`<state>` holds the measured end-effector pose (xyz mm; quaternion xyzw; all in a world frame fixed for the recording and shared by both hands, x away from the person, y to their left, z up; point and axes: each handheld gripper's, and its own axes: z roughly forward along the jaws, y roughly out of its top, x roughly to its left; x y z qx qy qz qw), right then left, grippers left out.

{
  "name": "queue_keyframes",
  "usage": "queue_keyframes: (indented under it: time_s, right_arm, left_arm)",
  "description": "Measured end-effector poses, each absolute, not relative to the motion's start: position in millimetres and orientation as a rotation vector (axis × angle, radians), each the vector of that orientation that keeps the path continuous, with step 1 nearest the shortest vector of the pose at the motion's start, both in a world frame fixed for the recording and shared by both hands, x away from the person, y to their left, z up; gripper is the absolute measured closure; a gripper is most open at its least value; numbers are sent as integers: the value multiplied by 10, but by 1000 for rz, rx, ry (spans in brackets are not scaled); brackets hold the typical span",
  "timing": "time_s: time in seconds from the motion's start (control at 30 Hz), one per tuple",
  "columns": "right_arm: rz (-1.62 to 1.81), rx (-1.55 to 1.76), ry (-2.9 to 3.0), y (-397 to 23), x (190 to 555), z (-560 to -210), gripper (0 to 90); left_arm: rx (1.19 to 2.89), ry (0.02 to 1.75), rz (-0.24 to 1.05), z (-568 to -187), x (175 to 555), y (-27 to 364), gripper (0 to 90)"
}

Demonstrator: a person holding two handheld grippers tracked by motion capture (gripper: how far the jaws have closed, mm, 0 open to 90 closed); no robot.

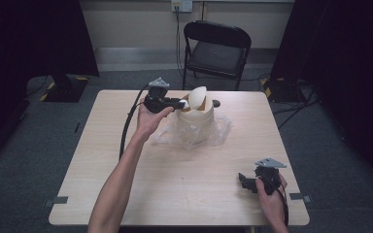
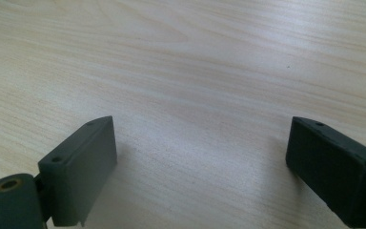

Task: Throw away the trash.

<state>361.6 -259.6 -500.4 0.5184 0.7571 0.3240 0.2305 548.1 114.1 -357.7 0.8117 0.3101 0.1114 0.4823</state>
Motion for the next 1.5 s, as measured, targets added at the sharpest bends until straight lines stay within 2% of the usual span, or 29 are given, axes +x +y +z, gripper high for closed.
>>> queue_keyframes:
  time_s: [0.13, 0.37, 0.47, 0.97, 1.5]
  right_arm:
    - [890, 1425, 2083, -2596, 3615, -5004, 93]
    - [891, 1425, 2083, -2596, 3615, -5004, 92]
    - [891, 1425, 2083, -2596, 3615, -5004, 92]
    - [889, 1425, 2083, -2596, 3614, -5003, 93]
    - [889, 1424, 2083, -2596, 3614, -5003, 93]
  left_arm:
    - [2005, 761, 296, -3594, 5535, 1073, 694]
    - [1985, 779, 249, -3653, 5618, 1089, 694]
    - [2037, 768, 245, -3703, 5654, 1017, 694]
    - [2058, 765, 208, -3773, 5729, 929, 673]
    - [2099, 722, 284, -3707, 5677, 939, 589]
